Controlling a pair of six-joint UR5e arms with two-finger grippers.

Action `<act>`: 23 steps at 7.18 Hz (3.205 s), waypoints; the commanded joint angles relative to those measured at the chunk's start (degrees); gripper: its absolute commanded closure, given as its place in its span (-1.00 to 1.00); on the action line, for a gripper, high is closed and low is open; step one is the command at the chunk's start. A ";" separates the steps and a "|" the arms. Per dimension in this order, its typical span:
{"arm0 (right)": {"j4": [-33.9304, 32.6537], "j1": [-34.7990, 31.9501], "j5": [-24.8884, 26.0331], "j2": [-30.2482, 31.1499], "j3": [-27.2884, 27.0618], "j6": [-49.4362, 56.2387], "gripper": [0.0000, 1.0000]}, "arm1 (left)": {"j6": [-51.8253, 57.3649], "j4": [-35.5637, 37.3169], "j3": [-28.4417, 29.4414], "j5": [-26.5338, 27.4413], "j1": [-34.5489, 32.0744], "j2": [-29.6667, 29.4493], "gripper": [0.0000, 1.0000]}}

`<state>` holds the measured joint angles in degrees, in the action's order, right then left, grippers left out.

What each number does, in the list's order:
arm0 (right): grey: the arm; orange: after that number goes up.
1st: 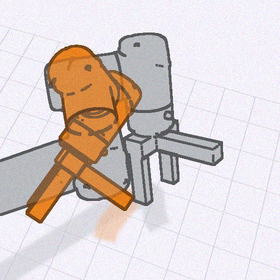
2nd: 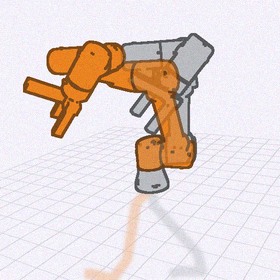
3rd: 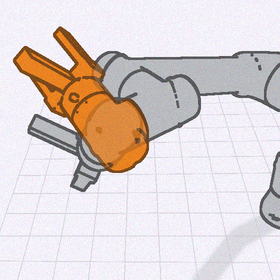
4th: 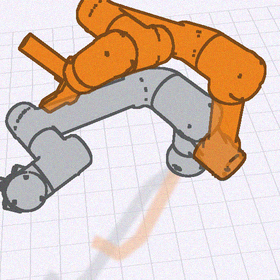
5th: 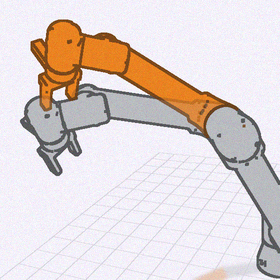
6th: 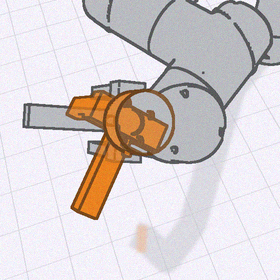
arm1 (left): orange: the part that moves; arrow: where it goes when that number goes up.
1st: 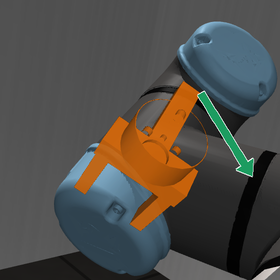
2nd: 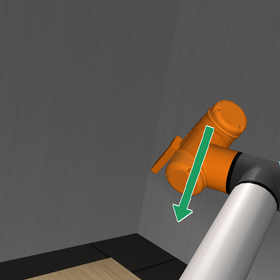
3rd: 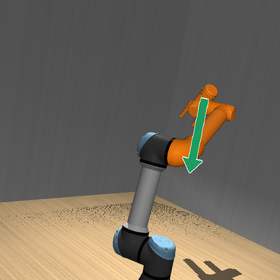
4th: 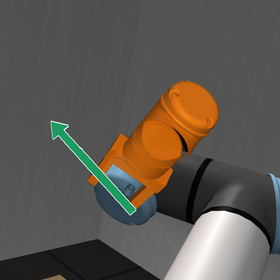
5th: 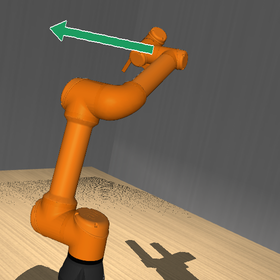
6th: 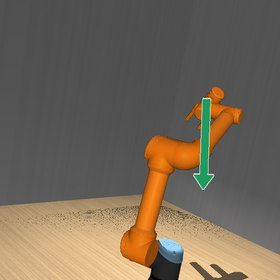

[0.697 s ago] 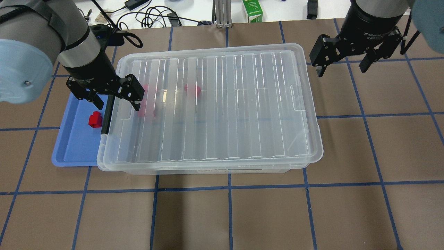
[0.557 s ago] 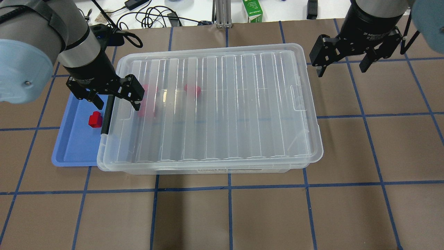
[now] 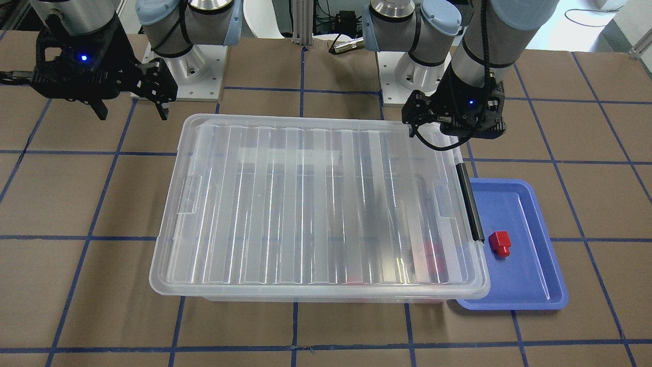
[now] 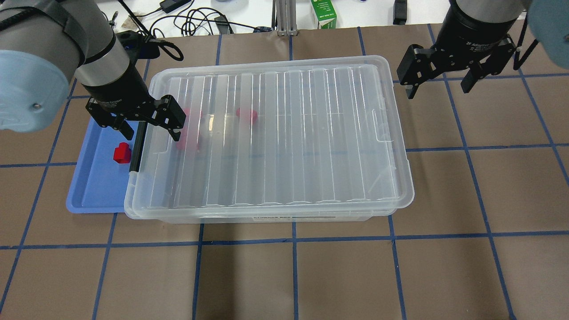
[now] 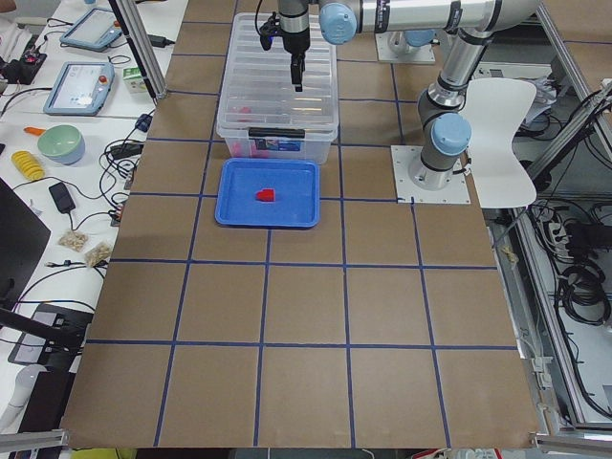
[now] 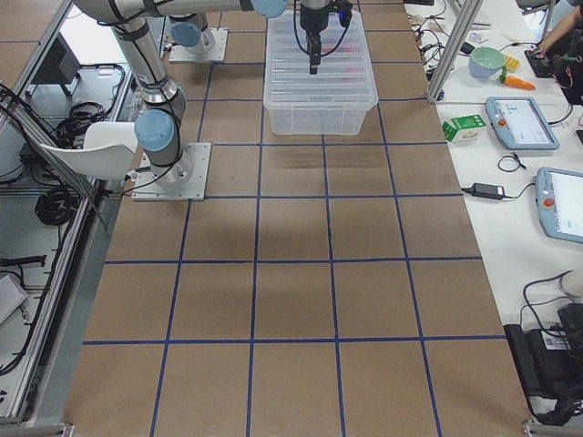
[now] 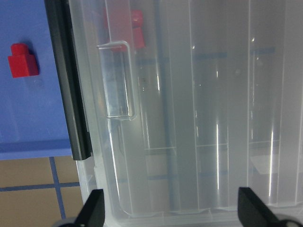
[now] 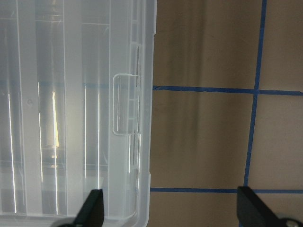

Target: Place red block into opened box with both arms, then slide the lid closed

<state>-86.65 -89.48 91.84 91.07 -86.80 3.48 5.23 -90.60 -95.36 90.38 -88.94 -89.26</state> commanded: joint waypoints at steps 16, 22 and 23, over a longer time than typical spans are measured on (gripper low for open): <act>-30.95 1.32 -0.69 -10.73 -14.80 4.78 -1.00 | 1.28 -1.69 0.70 0.77 1.66 1.63 -1.00; -30.69 8.87 -0.61 -11.35 -14.80 13.81 -1.00 | 17.04 -1.53 0.88 0.41 21.22 -0.38 -1.00; -30.60 10.79 -0.60 -11.18 -14.89 16.71 -1.00 | 20.93 3.18 0.01 0.59 23.71 -2.05 -1.00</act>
<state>-117.33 -80.82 91.20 79.70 -101.65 17.11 21.17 -91.49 -94.61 90.81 -69.25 -89.68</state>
